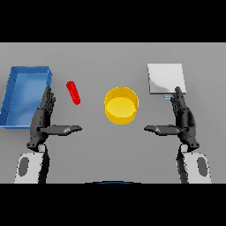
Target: Pick up the red beaker and tilt it to pour out 1 green nut into yellow bowl. Pick up the yellow bowl and place it on the metallic measuring scale.
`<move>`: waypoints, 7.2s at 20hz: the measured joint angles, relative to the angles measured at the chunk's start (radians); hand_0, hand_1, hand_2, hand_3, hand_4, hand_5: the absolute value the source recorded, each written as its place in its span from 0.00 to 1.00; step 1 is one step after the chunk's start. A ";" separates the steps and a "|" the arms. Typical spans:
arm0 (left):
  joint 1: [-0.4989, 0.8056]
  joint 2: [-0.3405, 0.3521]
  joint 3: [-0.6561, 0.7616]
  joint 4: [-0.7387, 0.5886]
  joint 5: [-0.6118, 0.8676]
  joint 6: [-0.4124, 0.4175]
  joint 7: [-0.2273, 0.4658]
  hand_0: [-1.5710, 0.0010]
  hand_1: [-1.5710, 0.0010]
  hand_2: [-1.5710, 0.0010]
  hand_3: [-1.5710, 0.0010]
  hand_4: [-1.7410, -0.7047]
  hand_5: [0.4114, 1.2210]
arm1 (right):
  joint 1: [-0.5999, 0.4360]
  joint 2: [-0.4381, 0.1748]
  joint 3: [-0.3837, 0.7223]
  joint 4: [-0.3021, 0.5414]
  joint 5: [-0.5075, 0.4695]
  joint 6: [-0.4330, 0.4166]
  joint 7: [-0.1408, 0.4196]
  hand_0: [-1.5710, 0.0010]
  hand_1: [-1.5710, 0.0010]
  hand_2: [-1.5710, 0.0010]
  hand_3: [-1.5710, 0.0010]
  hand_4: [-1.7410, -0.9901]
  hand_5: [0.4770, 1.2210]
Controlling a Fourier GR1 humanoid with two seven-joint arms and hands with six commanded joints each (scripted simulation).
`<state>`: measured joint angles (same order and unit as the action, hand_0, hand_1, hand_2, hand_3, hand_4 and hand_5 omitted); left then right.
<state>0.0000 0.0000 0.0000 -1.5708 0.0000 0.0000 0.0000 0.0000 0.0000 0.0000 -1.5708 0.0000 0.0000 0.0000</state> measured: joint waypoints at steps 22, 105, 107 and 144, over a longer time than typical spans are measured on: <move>-0.098 0.056 -0.075 0.073 -0.133 -0.027 0.057 1.00 1.00 1.00 1.00 0.35 0.41 | 0.121 -0.069 0.114 -0.161 0.197 -0.012 -0.101 1.00 1.00 1.00 1.00 0.58 0.27; -1.212 0.262 -1.095 0.784 -1.058 -0.294 -0.071 0.00 0.00 0.00 0.00 0.01 1.00 | 0.112 -0.045 0.122 -0.156 0.250 -0.058 -0.092 1.00 1.00 1.00 1.00 0.76 0.20; -1.246 0.249 -1.159 0.800 -1.106 -0.283 -0.068 0.00 0.00 0.00 0.00 0.01 1.00 | 0.119 -0.051 0.120 -0.148 0.252 -0.057 -0.098 1.00 1.00 1.00 1.00 0.77 0.20; -1.456 0.619 -0.593 1.433 -0.140 0.068 0.146 0.00 0.00 0.00 0.02 0.00 1.00 | 0.076 -0.059 0.120 -0.126 0.207 -0.020 -0.141 1.00 1.00 1.00 1.00 0.80 0.24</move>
<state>-1.4557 0.6194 -0.5929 -0.1383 -0.1402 0.0680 0.1463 0.0764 -0.0589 0.1205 -1.6971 0.2071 -0.0198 -0.1408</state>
